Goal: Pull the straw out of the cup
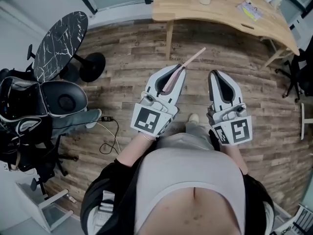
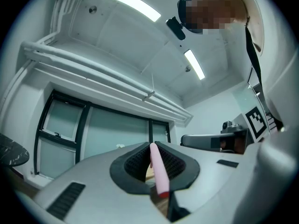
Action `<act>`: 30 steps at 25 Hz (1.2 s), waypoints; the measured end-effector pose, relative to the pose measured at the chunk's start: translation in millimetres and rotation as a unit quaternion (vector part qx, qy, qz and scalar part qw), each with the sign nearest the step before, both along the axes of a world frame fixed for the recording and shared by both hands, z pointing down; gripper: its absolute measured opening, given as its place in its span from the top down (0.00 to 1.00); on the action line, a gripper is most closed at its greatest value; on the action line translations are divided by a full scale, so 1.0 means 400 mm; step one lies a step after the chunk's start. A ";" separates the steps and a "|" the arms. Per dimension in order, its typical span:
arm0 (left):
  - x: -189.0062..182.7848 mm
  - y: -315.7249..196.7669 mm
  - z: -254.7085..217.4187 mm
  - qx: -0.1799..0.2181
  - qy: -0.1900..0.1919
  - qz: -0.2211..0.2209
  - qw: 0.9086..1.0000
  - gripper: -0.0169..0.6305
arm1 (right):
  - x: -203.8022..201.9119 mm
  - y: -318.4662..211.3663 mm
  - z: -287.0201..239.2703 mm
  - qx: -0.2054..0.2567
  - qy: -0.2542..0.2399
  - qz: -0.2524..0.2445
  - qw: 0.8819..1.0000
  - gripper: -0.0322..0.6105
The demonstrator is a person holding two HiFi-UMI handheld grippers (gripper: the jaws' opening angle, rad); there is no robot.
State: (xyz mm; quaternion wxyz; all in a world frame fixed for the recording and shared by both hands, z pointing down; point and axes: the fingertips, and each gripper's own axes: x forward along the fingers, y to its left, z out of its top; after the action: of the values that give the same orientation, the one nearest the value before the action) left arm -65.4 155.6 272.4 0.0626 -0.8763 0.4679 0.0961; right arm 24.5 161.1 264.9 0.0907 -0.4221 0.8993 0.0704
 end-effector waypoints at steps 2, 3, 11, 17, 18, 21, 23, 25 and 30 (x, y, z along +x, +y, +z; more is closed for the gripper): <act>-0.014 0.020 0.002 0.001 0.001 0.009 1.000 0.92 | -0.013 0.023 0.004 -0.001 0.000 0.012 1.000 0.90; -0.020 0.029 0.004 0.001 0.001 0.013 1.000 0.92 | -0.020 0.035 0.006 -0.001 0.001 0.017 1.000 0.90; -0.034 0.133 0.015 -0.009 -0.003 0.042 0.999 0.92 | -0.049 0.141 0.019 -0.013 0.007 0.046 0.999 0.90; -0.009 0.218 0.018 0.001 -0.013 0.023 1.000 0.92 | -0.014 0.220 0.023 -0.002 0.004 0.027 1.000 0.90; 0.000 0.235 0.016 0.002 -0.013 0.019 1.000 0.92 | -0.002 0.235 0.021 0.000 0.003 0.024 1.000 0.90; 0.018 0.260 0.012 0.001 -0.011 0.009 1.000 0.92 | 0.016 0.258 0.015 -0.003 -0.001 0.016 1.000 0.90; 0.042 0.280 0.018 -0.002 -0.007 0.004 1.000 0.92 | 0.036 0.280 0.018 -0.004 0.003 0.011 1.000 0.90; 0.080 0.312 0.028 -0.004 -0.005 0.000 1.000 0.92 | 0.074 0.314 0.026 0.000 0.008 0.006 1.000 0.90; 0.157 0.400 0.055 -0.016 -0.010 -0.014 1.000 0.92 | 0.149 0.378 0.061 -0.014 0.002 -0.004 1.000 0.90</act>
State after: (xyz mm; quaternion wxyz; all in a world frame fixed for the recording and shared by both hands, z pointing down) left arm -2.6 315.4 294.3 0.0551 -0.8714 0.4811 0.0787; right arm 84.2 312.3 289.3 0.0826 -0.4194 0.9022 0.0580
